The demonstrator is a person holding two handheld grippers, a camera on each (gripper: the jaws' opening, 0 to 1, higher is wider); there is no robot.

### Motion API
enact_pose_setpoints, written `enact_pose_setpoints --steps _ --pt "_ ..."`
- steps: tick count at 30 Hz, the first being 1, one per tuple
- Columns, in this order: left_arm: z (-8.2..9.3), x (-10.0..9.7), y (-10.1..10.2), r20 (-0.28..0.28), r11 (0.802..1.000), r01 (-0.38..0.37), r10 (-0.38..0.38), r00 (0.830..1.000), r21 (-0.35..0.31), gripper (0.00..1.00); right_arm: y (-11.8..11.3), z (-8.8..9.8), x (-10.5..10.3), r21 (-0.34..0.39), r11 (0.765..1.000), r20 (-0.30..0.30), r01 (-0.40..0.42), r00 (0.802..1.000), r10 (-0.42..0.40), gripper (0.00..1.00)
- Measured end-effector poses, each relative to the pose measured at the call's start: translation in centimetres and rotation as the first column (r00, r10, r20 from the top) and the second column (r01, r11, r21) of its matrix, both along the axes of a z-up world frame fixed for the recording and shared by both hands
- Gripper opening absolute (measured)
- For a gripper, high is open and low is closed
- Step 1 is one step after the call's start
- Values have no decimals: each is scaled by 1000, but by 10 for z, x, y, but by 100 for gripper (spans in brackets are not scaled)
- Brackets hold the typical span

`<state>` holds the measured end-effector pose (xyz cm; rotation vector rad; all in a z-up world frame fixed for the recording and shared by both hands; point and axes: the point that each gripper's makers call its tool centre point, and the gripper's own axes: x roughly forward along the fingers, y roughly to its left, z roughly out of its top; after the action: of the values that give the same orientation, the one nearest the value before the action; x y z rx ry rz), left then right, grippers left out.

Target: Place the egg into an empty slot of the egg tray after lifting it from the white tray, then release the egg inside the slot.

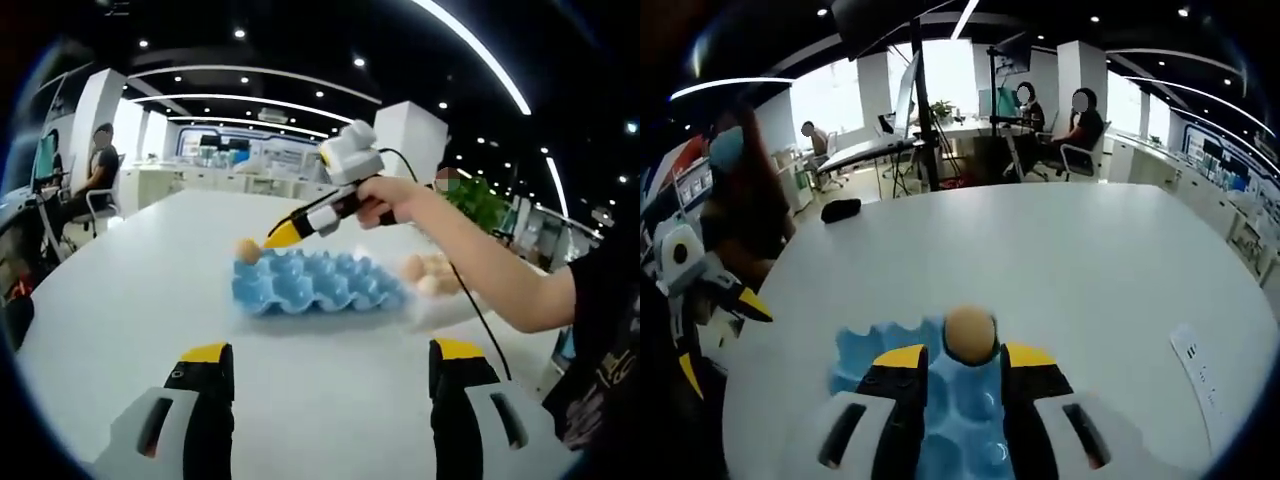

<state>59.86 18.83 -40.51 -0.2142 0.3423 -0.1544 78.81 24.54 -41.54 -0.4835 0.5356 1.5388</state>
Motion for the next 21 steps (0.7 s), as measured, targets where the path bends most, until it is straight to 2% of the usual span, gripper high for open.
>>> enact_pose_setpoints --steps 7,9,21 --pt "-3 2 -3 -7 1000 12 -12 1000 -3 81 -14 0 6 2 1000 5 15 1000 -15 31" --pt "-3 2 -3 -8 1000 13 -13 1000 -6 81 -20 0 1 1 1000 5 16 1000 -16 31" --pt "-6 5 -7 -14 1000 26 -26 1000 -14 81 -43 0 4 3 1000 3 25 1000 -25 32"
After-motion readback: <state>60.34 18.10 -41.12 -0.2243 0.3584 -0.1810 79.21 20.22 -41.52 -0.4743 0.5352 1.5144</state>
